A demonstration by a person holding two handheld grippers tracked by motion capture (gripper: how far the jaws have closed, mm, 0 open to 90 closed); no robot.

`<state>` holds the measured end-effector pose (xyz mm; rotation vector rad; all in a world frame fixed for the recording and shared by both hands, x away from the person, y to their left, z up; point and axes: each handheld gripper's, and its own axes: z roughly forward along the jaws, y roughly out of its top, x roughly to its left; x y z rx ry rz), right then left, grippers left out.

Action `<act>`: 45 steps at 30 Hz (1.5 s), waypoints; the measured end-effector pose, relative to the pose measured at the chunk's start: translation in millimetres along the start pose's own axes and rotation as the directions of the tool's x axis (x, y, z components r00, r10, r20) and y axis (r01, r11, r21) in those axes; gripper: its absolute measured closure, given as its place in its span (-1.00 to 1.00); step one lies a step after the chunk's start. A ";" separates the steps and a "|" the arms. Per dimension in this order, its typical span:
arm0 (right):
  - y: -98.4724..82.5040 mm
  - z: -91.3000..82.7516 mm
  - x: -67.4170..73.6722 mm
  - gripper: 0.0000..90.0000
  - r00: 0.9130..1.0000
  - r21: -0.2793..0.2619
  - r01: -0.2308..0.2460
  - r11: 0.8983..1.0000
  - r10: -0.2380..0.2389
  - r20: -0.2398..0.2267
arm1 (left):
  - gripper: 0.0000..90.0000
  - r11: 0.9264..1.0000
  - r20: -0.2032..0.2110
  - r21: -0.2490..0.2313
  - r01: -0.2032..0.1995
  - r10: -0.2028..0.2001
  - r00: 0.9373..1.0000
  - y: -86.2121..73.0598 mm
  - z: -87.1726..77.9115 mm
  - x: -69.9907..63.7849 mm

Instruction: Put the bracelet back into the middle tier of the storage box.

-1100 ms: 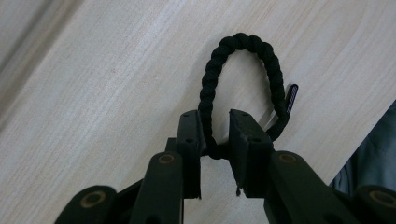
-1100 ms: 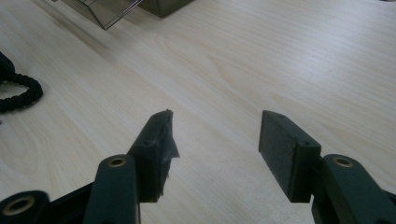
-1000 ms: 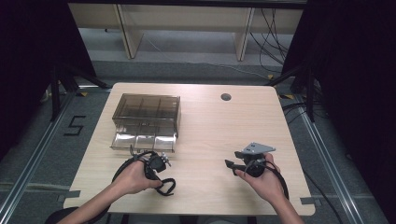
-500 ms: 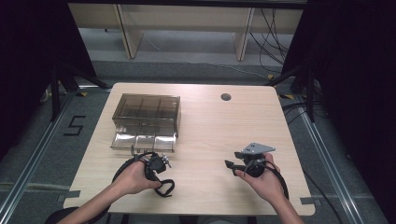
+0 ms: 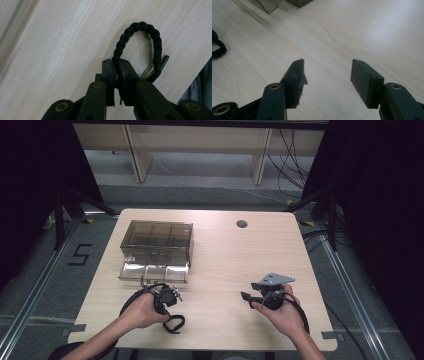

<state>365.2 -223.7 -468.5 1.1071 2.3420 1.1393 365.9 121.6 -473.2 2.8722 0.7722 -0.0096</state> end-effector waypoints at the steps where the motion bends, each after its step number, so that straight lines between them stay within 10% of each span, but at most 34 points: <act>1: 0.0 -0.1 0.1 0.01 1.000 0.000 0.000 1.000 0.000 0.000 | 0.86 1.000 0.002 -0.002 0.005 -0.005 1.000 -0.3 -0.5 0.2; 45: 0.0 -0.6 -1.0 0.00 1.000 -0.003 -0.011 1.000 0.011 -0.002 | 0.89 0.986 -0.017 -0.077 0.148 -0.150 0.989 -22.9 -34.7 27.9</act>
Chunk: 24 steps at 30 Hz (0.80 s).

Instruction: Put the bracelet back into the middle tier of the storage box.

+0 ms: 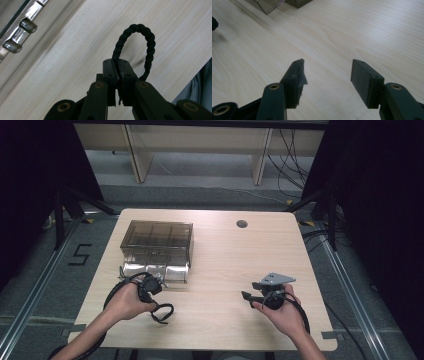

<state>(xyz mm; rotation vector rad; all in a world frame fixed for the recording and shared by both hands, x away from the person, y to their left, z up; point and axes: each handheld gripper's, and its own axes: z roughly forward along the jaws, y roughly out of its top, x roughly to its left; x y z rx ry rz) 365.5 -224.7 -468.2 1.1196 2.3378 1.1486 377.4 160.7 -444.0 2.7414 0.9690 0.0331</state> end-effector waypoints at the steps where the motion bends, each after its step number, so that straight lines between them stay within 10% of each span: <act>1: 0.0 0.0 0.0 0.00 1.000 0.000 0.000 1.000 0.000 0.000 | 0.89 1.000 0.001 0.002 0.000 0.000 1.000 -0.2 -0.9 1.1; 24: -0.1 -0.8 -1.2 0.00 1.000 -0.005 0.006 1.000 -0.005 0.013 | 0.89 0.998 0.000 -0.031 0.057 -0.057 0.998 -7.8 -13.7 15.6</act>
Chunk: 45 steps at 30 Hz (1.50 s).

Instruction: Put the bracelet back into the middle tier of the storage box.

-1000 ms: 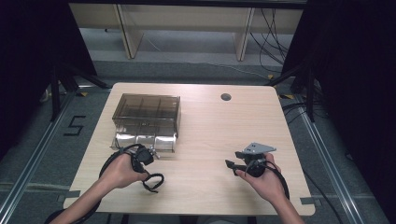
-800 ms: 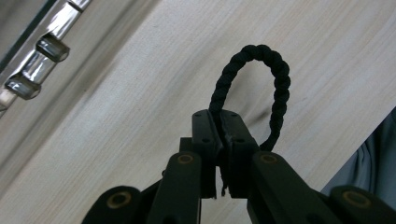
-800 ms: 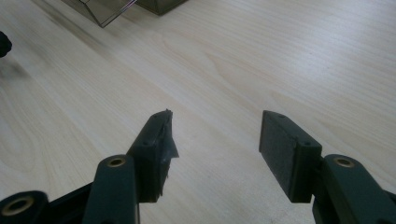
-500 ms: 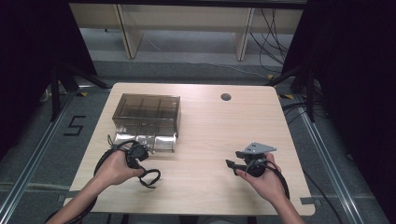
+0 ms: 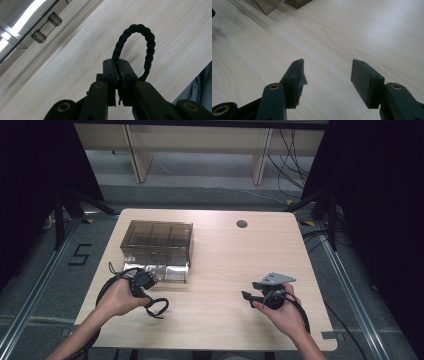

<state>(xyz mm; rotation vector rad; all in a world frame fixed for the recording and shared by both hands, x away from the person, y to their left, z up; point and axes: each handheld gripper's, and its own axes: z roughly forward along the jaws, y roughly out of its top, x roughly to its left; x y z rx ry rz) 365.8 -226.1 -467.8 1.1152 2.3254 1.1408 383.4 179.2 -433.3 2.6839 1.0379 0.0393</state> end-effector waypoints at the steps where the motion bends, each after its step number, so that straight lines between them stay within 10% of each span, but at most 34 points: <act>1: 0.1 -0.2 -0.1 0.00 1.000 0.003 0.000 1.000 0.000 -0.002 | 0.89 1.000 -0.001 -0.004 0.003 -0.003 1.000 -0.2 -0.7 0.5; 45: -0.8 0.6 -0.6 0.00 1.000 0.006 -0.016 1.000 0.016 -0.007 | 0.89 0.989 -0.041 -0.099 0.112 -0.117 0.992 -19.2 -38.0 40.2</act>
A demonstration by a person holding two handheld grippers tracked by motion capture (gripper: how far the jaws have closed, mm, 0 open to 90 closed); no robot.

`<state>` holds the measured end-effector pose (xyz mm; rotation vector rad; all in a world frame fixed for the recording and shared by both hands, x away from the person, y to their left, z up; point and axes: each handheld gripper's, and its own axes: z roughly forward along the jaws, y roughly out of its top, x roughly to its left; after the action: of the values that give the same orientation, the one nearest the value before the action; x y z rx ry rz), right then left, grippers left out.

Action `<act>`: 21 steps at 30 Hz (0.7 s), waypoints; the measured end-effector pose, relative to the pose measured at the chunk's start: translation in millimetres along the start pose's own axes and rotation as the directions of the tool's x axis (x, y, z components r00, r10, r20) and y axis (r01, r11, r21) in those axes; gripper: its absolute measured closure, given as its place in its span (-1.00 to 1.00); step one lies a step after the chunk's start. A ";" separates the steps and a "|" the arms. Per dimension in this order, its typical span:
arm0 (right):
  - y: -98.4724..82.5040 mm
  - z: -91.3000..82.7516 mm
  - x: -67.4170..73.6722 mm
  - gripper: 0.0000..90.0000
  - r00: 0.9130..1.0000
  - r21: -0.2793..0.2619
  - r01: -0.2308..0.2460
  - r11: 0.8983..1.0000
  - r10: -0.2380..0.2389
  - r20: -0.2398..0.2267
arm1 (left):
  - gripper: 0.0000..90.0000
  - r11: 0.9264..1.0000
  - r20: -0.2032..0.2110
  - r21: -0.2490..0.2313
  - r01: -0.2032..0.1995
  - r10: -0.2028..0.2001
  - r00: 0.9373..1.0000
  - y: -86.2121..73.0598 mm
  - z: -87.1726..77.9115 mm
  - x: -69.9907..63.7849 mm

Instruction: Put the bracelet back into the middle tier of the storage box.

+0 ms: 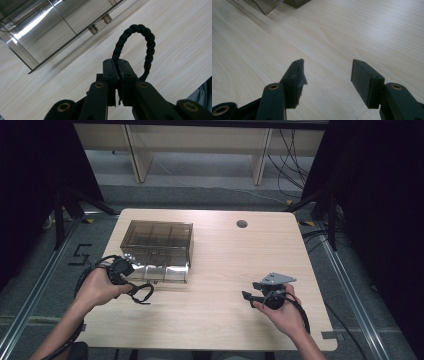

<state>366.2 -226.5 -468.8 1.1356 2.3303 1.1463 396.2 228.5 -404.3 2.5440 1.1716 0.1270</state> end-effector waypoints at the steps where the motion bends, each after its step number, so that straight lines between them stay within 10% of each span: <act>1: 0.1 0.0 0.0 0.00 1.000 0.000 0.000 1.000 0.000 0.000 | 0.89 1.000 -0.001 0.006 0.001 -0.001 1.000 0.3 -1.0 1.2; 21: -0.2 0.0 -0.6 0.00 1.000 -0.001 -0.002 1.000 0.002 0.000 | 0.89 0.999 -0.028 -0.027 0.017 -0.018 0.999 6.8 -14.9 16.3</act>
<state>366.4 -227.0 -469.0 1.1380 2.3286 1.1487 408.5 240.6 -388.9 2.5158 1.1942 0.1747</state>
